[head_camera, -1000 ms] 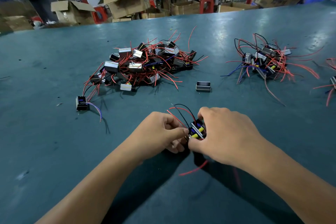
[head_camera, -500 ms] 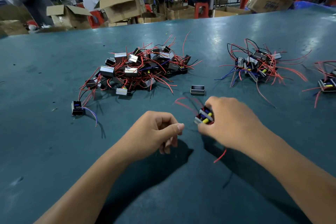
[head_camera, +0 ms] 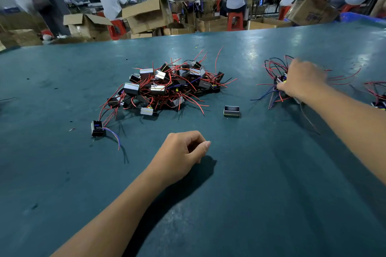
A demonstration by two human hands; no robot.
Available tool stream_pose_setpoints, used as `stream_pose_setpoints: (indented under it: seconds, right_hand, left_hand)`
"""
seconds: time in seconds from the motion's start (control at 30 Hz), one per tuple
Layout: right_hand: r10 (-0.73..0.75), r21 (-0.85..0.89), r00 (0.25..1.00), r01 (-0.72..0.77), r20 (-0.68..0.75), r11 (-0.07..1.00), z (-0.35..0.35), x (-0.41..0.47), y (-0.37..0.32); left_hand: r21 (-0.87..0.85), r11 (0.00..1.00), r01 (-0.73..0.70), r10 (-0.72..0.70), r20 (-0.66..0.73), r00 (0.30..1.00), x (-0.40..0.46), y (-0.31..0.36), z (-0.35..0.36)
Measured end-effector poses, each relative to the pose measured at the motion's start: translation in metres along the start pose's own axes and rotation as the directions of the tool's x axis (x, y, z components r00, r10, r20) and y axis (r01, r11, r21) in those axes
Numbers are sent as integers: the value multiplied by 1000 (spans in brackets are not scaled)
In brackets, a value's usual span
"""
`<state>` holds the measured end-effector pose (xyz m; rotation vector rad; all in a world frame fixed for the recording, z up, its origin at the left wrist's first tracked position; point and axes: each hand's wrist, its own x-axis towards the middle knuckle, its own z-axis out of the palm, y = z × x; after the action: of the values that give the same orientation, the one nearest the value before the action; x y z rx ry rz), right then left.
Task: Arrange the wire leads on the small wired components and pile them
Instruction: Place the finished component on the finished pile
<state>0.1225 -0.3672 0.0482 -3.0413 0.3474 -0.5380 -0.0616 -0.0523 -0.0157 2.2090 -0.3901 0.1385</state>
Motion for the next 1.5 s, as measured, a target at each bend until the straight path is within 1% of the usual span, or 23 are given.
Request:
stream_pose_setpoints:
  seconds: [0.1, 0.17, 0.3, 0.4, 0.47, 0.53, 0.6, 0.67, 0.77, 0.83, 0.93, 1.03, 1.17, 1.27, 1.33, 1.4, 1.5]
  right_hand:
    - [2, -208, 1000, -4, -10, 978, 11, 10, 5]
    - [12, -287, 1000, -16, -16, 958, 14, 10, 6]
    - [15, -302, 1000, -17, -11, 953, 14, 6, 3]
    - [-17, -278, 998, 1, -56, 961, 5, -3, -7]
    - [-85, -214, 990, 60, -112, 975, -2, -15, -21]
    - [-177, -112, 970, 159, -169, 981, -10, -31, -40]
    - [-279, 14, 950, 284, -141, 959, -15, -50, -63]
    - [-379, 205, 922, 386, -72, 900, -15, -67, -88]
    - [-508, 462, 861, 454, -8, 762, -12, -85, -123]
    - [-549, 544, 835, 477, -35, 690, -10, -91, -147]
    - [-583, 584, 808, 514, -84, 628, -10, -94, -181]
    - [-618, 579, 783, 535, -67, 615, -9, -96, -211]
    - [-640, 477, 768, 559, 10, 678, -1, -96, -237]
    - [-663, 440, 748, 587, 26, 679, 6, -96, -245]
    - [-649, 414, 760, 596, -15, 688, 8, -94, -246]
    - [-607, 397, 793, 574, -53, 716, 8, -90, -249]
    - [-583, 298, 811, 566, -36, 769, 8, -82, -261]
  left_hand:
    - [24, 1000, -19, 19, -2, 1000, 0, -1, 0]
    - [30, 999, -29, 29, 3, 1000, 0, -2, 0]
    - [43, 998, -46, 46, -1, 999, 0, -1, 1]
    - [45, 997, -55, 56, -8, 998, 0, -1, 0]
    - [51, 997, -61, 61, -13, 998, 0, -1, -1]
    - [51, 997, -60, 61, -21, 998, 0, 0, 0]
    - [48, 997, -57, 59, -45, 997, 0, 1, 0]
    - [31, 998, -53, 55, -94, 994, 1, 3, -1]
    - [7, 1000, -26, 27, -207, 978, 3, 2, -4]
    - [13, 1000, 4, 0, -288, 957, 6, 0, -7]
    - [-1, 999, 39, -37, -353, 935, 8, -3, -10]
    - [-17, 998, 53, -56, -384, 922, 8, -6, -13]
    - [-19, 997, 71, -72, -431, 899, 11, -8, -12]
    - [-31, 995, 93, -96, -472, 876, 13, -12, -15]
    - [-56, 992, 112, -125, -500, 857, 16, -13, -16]
    - [-72, 991, 117, -137, -516, 845, 17, -12, -16]
    - [-66, 992, 104, -124, -510, 851, 16, -12, -15]
